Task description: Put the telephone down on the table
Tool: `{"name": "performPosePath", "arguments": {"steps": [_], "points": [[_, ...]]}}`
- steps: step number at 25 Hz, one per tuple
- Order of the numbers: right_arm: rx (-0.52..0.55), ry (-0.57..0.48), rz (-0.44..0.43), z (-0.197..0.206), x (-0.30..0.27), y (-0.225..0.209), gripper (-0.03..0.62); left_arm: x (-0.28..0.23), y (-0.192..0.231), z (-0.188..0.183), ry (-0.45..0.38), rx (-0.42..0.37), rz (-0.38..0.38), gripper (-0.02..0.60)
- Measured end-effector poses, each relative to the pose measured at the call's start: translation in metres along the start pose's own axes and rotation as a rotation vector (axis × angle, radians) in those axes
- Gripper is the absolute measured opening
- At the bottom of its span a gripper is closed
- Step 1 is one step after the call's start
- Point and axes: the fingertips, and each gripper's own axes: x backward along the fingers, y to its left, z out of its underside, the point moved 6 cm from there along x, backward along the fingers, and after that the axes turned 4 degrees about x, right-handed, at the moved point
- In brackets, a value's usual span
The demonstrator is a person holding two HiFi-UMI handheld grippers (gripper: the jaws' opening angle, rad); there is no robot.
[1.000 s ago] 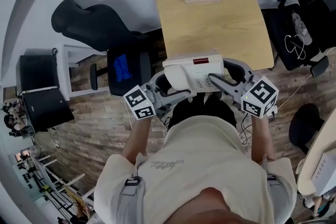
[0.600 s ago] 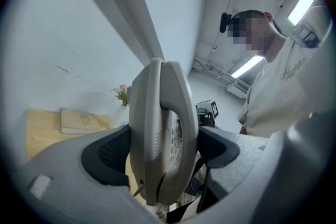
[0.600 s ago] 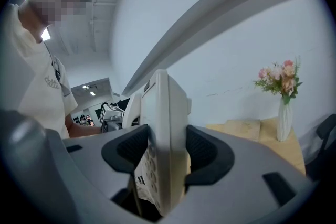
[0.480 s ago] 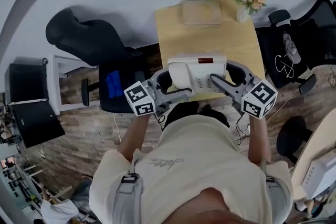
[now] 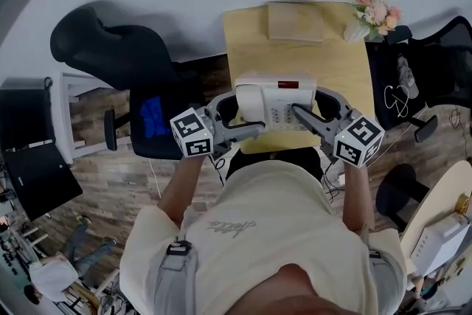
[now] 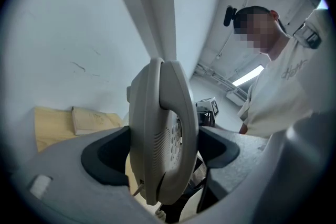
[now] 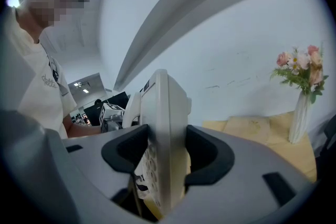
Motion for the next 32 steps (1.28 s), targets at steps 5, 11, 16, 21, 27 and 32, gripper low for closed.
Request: {"name": "performPosePath", "arguments": {"steps": [5,11,16,21,27,32], "points": [[-0.028,0.038,-0.012,0.006,-0.020,-0.006,0.212,0.009,0.018,0.005,0.003,0.035,-0.001,0.387],[-0.055,0.076,-0.047,0.020,-0.025,-0.028,0.212,-0.004,0.031,0.021,-0.012,0.080,-0.043,0.386],[-0.086,0.119,-0.103,0.036,-0.020,-0.041,0.212,-0.014,0.028,0.038,0.000,0.131,-0.087,0.386],[-0.086,0.141,-0.165,0.046,-0.028,-0.059,0.212,-0.022,0.034,0.053,-0.025,0.188,-0.152,0.385],[-0.084,0.127,-0.227,0.040,-0.042,-0.077,0.212,-0.024,0.044,0.044,-0.035,0.180,-0.211,0.386],[-0.102,0.102,-0.228,0.034,-0.053,-0.096,0.212,-0.030,0.064,0.028,-0.028,0.171,-0.213,0.387]]}}
